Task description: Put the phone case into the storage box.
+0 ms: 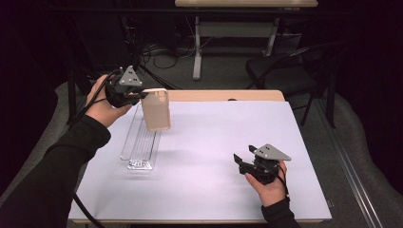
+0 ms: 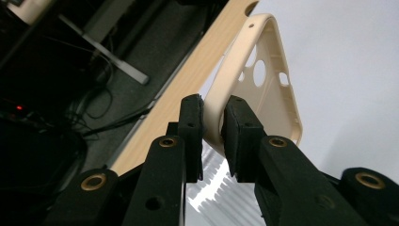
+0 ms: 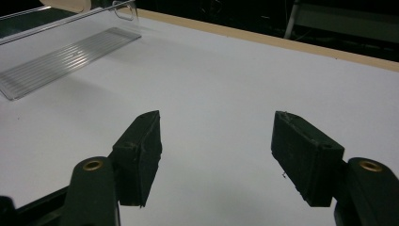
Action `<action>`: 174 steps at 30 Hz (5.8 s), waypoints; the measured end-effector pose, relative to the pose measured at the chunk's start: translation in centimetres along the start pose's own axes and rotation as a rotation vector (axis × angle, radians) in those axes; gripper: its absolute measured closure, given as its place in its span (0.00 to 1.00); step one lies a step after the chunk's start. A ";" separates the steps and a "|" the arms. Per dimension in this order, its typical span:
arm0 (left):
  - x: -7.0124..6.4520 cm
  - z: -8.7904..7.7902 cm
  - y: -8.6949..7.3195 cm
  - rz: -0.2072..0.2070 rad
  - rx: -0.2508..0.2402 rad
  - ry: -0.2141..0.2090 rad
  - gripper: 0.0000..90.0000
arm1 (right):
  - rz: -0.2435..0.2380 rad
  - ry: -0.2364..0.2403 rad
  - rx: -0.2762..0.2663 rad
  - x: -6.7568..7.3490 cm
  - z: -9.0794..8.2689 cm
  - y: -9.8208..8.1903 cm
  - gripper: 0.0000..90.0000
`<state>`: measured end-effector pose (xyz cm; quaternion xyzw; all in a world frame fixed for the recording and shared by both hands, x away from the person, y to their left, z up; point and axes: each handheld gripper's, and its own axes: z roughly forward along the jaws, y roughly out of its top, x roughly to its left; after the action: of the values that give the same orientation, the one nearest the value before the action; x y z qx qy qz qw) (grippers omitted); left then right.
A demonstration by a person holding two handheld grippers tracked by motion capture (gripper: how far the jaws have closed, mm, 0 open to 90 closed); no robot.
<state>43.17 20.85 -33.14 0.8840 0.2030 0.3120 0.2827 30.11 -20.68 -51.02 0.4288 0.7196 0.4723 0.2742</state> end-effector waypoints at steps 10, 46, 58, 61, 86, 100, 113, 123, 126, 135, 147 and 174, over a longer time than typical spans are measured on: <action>1.2 0.5 -1.3 0.025 -0.015 0.058 0.87 | 0.023 -0.022 -0.012 -0.9 -0.8 -0.2 0.30; 3.4 7.0 -5.4 0.078 -0.035 0.175 0.88 | 0.053 -0.082 0.001 -2.1 -1.7 -1.5 0.21; 3.4 8.8 -5.7 0.095 -0.033 0.181 0.88 | 0.048 -0.077 0.008 -2.4 -2.1 -1.8 0.12; 3.4 9.1 -5.8 0.094 -0.032 0.177 0.88 | 0.053 -0.077 0.004 -2.3 -2.0 -2.0 0.03; 3.1 10.9 -6.4 0.136 -0.009 0.193 0.88 | 0.034 -0.090 -0.011 -2.4 -2.0 -2.3 0.00; 3.5 11.5 -6.3 0.207 0.041 0.234 0.87 | 0.026 -0.079 -0.001 -2.2 -1.8 -2.5 0.00; 4.8 12.3 -7.2 0.150 0.080 0.252 0.84 | 0.020 -0.073 0.013 -2.0 -1.6 -2.8 0.00; 5.1 12.9 -7.2 0.120 0.088 0.257 0.79 | 0.024 -0.075 0.014 -1.9 -1.5 -3.0 0.00; 5.1 12.9 -7.1 0.115 0.092 0.255 0.79 | 0.026 -0.069 0.026 -1.8 -1.5 -2.9 0.00; 5.3 12.7 -7.1 0.111 0.089 0.275 0.70 | 0.017 -0.063 0.022 -1.8 -1.3 -3.1 0.00; 5.5 12.2 -7.3 0.112 0.068 0.287 0.54 | 0.012 -0.065 0.020 -1.7 -1.2 -3.0 0.00; 5.4 11.8 -7.3 0.095 0.053 0.256 0.47 | 0.015 -0.066 0.031 -1.8 -1.1 -3.0 0.00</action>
<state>53.65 24.87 -43.00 0.8527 0.2035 0.4299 0.2160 29.00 -23.30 -53.35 0.4538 0.7141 0.4487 0.2876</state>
